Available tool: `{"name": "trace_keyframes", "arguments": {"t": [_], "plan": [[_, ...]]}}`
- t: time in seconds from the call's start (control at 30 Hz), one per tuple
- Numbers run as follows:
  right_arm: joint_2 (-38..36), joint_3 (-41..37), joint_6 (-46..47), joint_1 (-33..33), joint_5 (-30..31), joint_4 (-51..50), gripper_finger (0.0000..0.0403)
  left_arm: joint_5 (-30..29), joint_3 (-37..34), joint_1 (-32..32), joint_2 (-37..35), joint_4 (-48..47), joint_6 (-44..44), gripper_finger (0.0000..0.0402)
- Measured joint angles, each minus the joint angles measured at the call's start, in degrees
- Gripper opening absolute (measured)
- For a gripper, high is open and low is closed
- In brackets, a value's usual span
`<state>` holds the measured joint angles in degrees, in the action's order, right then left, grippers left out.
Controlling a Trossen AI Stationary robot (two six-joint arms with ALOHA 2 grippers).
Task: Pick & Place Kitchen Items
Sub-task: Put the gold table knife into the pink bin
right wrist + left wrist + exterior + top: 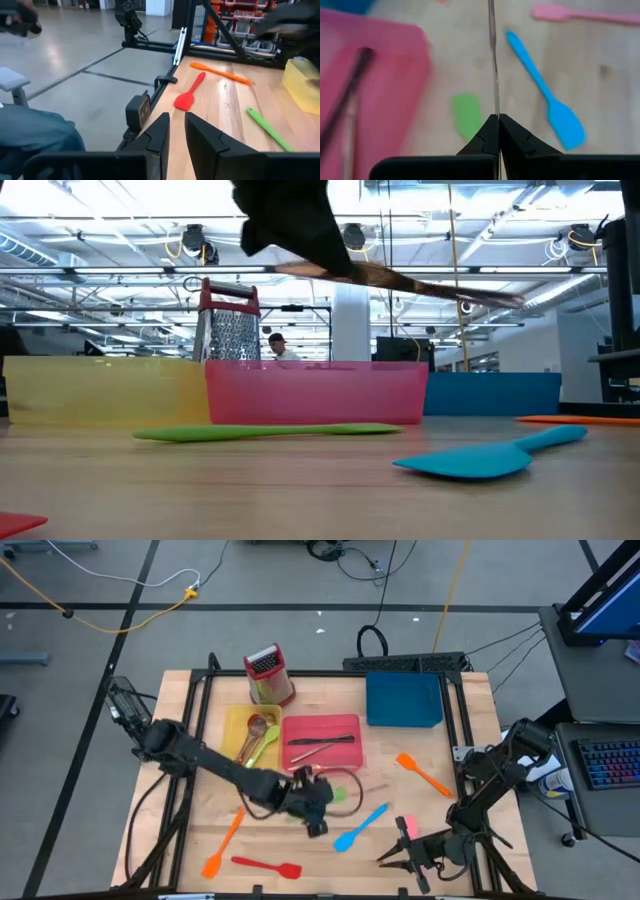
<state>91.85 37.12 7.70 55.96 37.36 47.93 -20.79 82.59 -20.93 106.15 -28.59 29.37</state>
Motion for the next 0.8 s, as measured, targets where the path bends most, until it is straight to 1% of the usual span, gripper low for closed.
{"name": "trace_keyframes", "arguments": {"t": [0.17, 0.4, 0.57, 0.73, 0.8], "plan": [[0.0, 0.0, 0.7, 0.0, -0.1, -1.3, 0.0057, -1.6, 0.0, 4.6, -2.1, -6.1, -1.2, 0.0002], [0.0, 0.0, 0.7, 0.0, 0.0, -1.5, 0.0057, -2.5, 0.0, 10.8, -2.2, -14.3, -3.5, 0.0003], [0.0, 0.0, 0.6, 0.0, 0.0, -1.6, 0.0057, -5.6, 0.0, 13.1, -2.2, -16.8, -4.9, 0.0003], [0.0, 0.0, 0.6, 0.0, 0.0, -1.6, 0.0057, -5.8, -0.2, 14.3, -2.2, -20.8, -5.6, 0.0002], [0.0, 0.0, 0.6, 0.0, 0.0, -1.5, 0.0057, -5.8, -1.3, 14.6, -2.2, -20.8, -7.6, 0.0004]]}}
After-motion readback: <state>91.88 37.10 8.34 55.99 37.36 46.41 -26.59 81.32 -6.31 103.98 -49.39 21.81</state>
